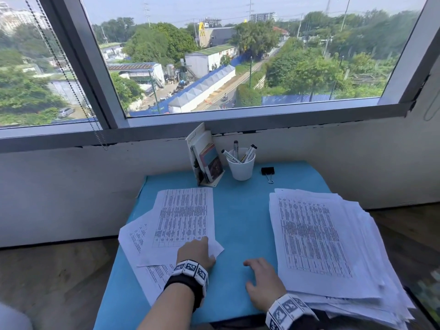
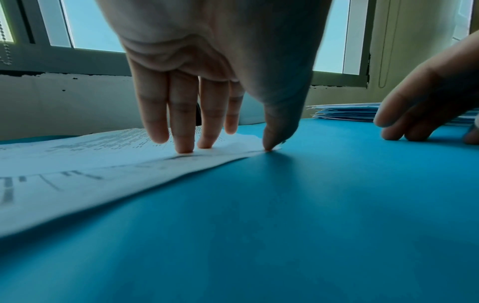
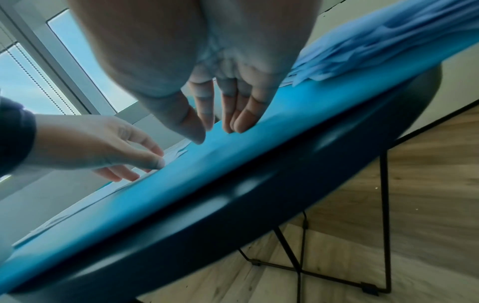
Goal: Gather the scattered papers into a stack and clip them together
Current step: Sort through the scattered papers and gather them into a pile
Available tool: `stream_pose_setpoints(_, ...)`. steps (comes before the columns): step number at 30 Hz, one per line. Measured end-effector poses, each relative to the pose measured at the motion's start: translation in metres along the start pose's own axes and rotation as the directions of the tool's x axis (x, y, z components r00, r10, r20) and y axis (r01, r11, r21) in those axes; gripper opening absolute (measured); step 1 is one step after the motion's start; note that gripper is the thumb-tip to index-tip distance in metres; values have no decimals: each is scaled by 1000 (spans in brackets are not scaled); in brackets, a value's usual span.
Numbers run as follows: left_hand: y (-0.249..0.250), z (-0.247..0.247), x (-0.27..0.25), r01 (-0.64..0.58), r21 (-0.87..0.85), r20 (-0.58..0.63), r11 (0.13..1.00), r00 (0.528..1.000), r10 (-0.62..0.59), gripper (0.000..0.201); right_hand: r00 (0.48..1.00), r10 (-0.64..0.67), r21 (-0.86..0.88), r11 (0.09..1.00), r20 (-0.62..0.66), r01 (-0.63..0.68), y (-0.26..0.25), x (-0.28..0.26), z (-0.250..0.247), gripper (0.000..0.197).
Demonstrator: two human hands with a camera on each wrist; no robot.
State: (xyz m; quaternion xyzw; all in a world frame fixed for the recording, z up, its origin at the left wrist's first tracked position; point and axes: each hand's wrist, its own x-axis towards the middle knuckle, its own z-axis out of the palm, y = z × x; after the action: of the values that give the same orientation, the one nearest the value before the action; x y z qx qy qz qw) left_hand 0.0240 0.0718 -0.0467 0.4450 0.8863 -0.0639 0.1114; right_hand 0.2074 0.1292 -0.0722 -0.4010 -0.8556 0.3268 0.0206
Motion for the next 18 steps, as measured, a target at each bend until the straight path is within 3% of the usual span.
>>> stream_pose_setpoints(4,-3,2,2,14,-17,-5,1000,1000,-14,41,999,18,28,999,28,-19,3,5,-2,50)
stream_pose_setpoints(9,8,3,3,44,-67,-6,997,999,-44,62,1000,24,7,1000,14,-24,4,8,0,49)
stream_pose_setpoints(14,11,10,10,128,-210,68,969,991,-116,64,1000,16,-26,1000,7,-16,5,8,3,49)
stream_pose_setpoints(18,10,8,12,128,-203,92,971,990,-111,61,1000,30,-34,999,-3,-30,4,9,4,47)
